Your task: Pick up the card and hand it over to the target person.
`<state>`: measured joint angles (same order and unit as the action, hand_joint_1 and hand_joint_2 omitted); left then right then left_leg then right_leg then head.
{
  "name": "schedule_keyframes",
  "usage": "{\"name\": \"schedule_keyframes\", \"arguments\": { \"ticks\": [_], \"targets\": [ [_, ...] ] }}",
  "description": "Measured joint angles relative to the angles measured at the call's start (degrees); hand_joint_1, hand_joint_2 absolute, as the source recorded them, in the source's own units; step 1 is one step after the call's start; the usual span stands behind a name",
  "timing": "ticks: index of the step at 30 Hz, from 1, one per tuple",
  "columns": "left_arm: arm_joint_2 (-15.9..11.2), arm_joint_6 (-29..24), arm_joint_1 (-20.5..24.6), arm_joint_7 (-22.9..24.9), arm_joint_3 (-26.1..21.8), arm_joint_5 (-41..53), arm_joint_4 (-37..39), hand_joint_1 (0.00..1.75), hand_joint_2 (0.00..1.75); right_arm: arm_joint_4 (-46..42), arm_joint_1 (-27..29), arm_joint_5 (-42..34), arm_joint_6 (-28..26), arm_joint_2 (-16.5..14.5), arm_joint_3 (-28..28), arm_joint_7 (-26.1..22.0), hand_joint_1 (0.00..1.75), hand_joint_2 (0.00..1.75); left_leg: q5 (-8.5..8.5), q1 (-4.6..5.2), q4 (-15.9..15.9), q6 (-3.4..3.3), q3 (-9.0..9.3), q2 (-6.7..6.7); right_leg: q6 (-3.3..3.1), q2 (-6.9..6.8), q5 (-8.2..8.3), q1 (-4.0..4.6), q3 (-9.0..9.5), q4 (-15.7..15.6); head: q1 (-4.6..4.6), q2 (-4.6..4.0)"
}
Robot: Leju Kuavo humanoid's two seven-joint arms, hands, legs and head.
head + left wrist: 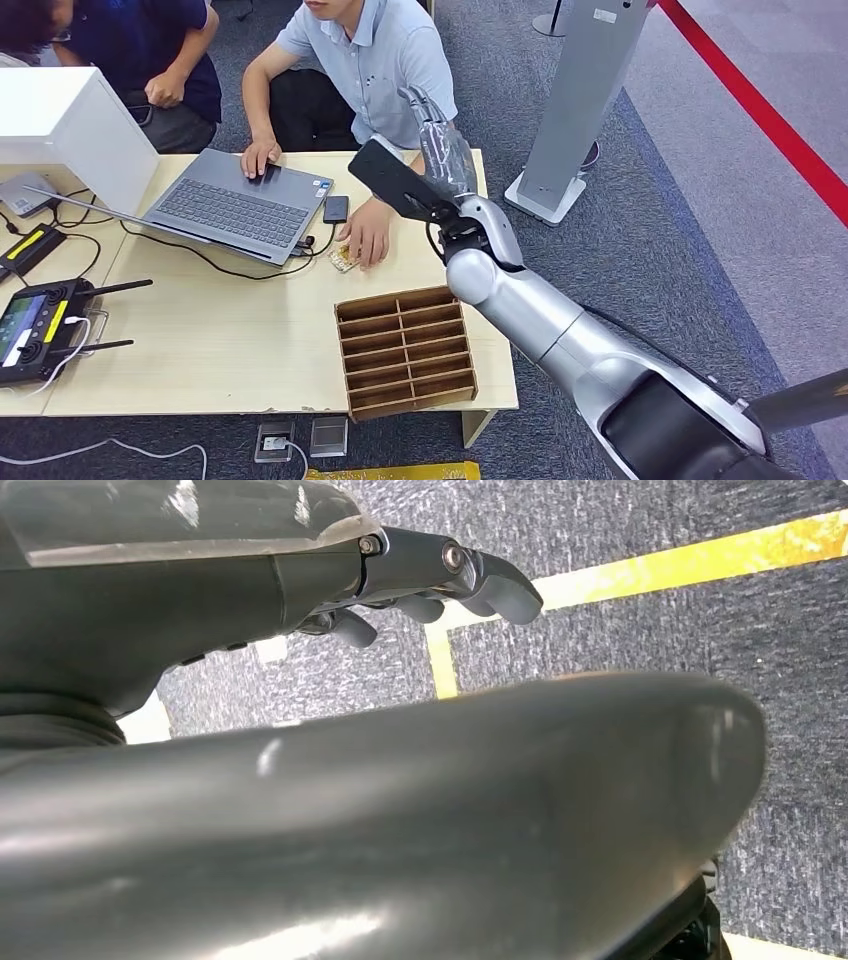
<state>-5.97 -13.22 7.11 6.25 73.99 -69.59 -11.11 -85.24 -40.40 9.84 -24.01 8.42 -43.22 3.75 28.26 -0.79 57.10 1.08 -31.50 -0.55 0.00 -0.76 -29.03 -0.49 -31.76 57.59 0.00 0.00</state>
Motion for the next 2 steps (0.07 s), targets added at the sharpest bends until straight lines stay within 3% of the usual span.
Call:
{"name": "schedule_keyframes", "arguments": {
  "ticks": [2],
  "targets": [
    [0.00, -0.10, -0.04, 0.06, -0.10, -0.12, -0.01, 0.00, 0.00, -2.76, 3.56, -1.76, -0.18, 0.85, 1.51, -1.58, 0.00, 1.75, 0.00, 0.00, -0.02, 0.00, 0.02, -0.02, 0.00, -0.01, 0.00, 0.00, 0.02, -0.03, 0.00, 0.00]
  ]
}}
